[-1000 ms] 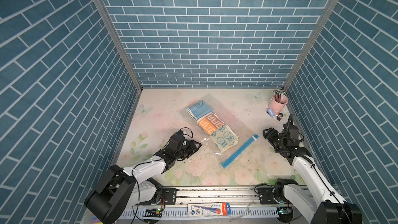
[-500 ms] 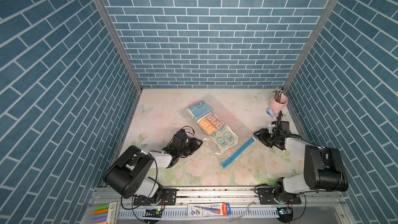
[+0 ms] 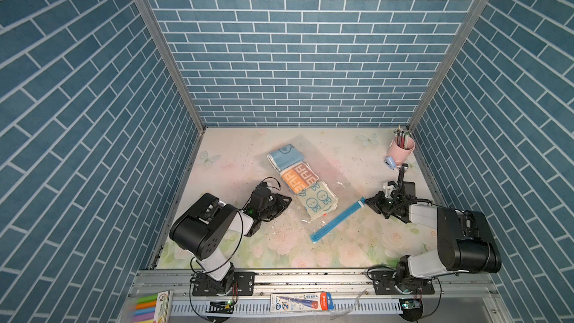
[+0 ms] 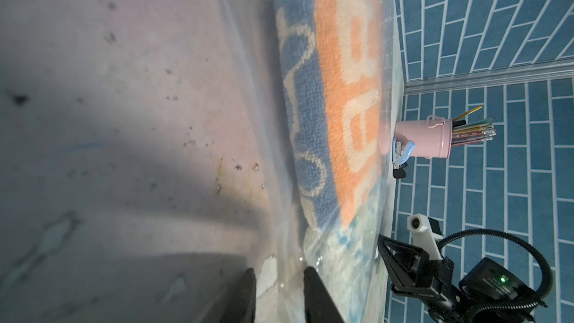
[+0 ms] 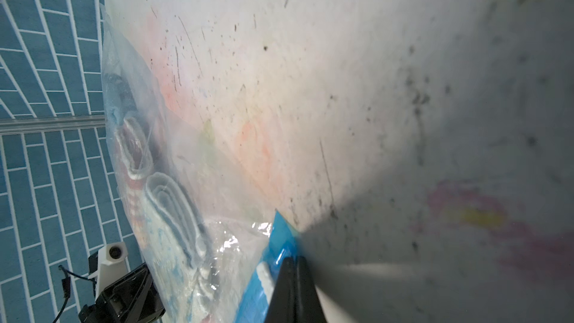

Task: Place the folded towel into the vacuum bag
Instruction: Adjust the vacuum bag at the center of the board.

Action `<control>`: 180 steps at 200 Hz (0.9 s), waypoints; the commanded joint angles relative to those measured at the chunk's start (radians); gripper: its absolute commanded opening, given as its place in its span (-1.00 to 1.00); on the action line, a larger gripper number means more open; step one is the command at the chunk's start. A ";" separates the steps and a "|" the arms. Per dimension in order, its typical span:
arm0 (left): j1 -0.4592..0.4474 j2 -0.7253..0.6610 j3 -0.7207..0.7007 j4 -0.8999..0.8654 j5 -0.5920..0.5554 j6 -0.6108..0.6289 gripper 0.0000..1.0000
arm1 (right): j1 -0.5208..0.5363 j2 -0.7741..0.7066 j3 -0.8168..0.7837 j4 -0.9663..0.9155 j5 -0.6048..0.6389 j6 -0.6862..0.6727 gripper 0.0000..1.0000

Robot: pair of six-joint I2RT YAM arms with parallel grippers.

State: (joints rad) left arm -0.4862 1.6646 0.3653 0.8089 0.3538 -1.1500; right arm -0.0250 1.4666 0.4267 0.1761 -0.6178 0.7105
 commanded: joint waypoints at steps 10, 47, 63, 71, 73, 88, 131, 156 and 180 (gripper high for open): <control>0.034 -0.002 0.040 -0.009 -0.011 0.065 -0.55 | 0.065 -0.025 -0.052 0.033 -0.025 0.037 -1.00; 0.108 -0.019 0.105 -0.138 0.009 0.163 -0.65 | 0.189 -0.079 -0.099 0.065 0.017 0.099 -1.00; 0.136 -0.006 0.143 -0.189 0.018 0.208 -0.66 | 0.243 -0.124 -0.116 0.062 0.046 0.132 -1.00; 0.148 0.003 0.161 -0.216 0.016 0.222 -0.66 | 0.269 -0.147 -0.124 0.062 0.058 0.148 -1.00; 0.151 0.006 0.166 -0.222 0.017 0.227 -0.66 | 0.276 -0.152 -0.126 0.061 0.063 0.151 -1.00; 0.175 0.017 0.179 -0.237 0.007 0.242 -0.66 | 0.332 -0.196 -0.136 0.050 0.093 0.178 -1.00; 0.198 -0.087 0.274 -0.508 -0.118 0.367 -0.51 | 0.445 -0.291 -0.137 -0.054 0.137 0.187 -1.00; 0.205 -0.191 0.309 -0.664 -0.209 0.426 -0.12 | 0.445 -0.374 -0.070 -0.269 0.219 0.102 -0.90; 0.234 -0.304 0.341 -0.818 -0.253 0.440 0.14 | 0.429 -0.449 0.062 -0.507 0.402 0.016 -0.61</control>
State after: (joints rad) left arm -0.2817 1.4494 0.6712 0.2214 0.1932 -0.7776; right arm 0.4156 1.0851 0.3649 -0.0647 -0.4088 0.8402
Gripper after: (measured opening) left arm 0.532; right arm 0.149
